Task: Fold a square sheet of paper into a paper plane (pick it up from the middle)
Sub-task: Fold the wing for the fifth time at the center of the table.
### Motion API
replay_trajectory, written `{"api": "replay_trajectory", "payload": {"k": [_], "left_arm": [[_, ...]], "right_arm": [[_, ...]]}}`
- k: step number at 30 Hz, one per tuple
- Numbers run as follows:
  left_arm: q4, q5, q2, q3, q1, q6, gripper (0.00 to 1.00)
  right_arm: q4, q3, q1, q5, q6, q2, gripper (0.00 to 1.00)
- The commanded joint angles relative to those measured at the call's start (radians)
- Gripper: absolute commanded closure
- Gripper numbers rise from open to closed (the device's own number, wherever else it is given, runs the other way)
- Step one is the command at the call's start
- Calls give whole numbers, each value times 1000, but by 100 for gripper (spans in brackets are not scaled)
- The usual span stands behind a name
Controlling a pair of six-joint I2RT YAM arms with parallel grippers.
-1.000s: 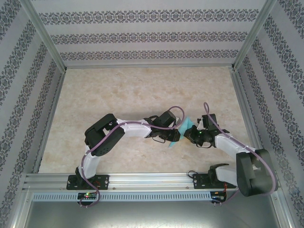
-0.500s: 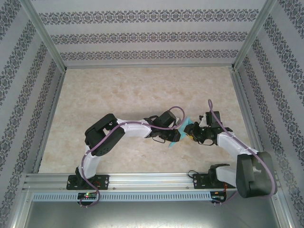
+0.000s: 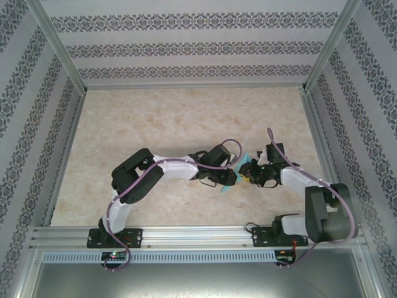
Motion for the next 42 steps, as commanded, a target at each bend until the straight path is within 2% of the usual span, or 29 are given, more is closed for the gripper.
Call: {"api": "replay_trajectory", "payload": {"k": [1, 8, 13, 19, 31, 37, 42], "left_arm": [[-24, 23, 25, 17, -1, 32, 74], [-39, 28, -6, 19, 0, 43, 73], [-66, 20, -51, 13, -1, 52, 70], [-95, 10, -96, 0, -3, 51, 69], [-221, -281, -159, -68, -83, 104, 71], [-233, -336, -152, -55, -125, 158, 72], [-231, -328, -128, -44, -136, 173, 72]], "right_arm": [[-8, 27, -2, -3, -33, 15, 84], [-77, 44, -4, 88, -72, 38, 95], [-120, 55, -2, 148, -96, 54, 97], [-128, 66, 0, 162, -98, 68, 98], [-148, 91, 16, 177, -103, 90, 97], [-153, 95, 19, 180, -104, 93, 97], [-151, 93, 19, 179, -102, 93, 97]]}}
